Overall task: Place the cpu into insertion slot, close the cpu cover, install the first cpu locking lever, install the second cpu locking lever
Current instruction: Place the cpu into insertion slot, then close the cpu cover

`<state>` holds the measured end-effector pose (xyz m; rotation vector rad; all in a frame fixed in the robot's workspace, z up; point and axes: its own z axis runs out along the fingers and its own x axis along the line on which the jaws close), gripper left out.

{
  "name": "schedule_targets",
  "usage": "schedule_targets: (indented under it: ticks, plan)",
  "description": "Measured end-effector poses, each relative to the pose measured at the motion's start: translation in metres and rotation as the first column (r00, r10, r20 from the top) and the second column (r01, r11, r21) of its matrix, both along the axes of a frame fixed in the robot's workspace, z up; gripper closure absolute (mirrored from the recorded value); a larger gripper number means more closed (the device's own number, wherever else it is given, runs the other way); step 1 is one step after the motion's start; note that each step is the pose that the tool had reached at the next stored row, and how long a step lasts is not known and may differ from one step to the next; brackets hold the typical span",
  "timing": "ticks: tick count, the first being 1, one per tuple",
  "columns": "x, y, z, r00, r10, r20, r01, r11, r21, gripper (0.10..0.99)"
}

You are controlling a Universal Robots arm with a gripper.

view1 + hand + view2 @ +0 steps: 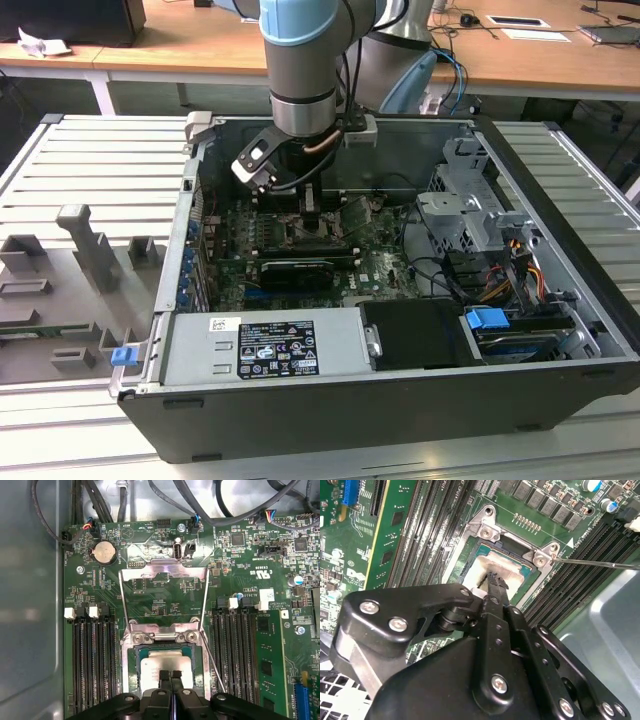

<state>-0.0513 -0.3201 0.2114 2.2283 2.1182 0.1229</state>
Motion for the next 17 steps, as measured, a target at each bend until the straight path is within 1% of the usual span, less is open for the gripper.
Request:
schedule_targets:
  ticks: [17]
  plan:
    - [0.0000, 0.0000, 0.0050, 1.0000, 0.000, 0.0000, 0.000, 1.0000, 0.000, 0.980]
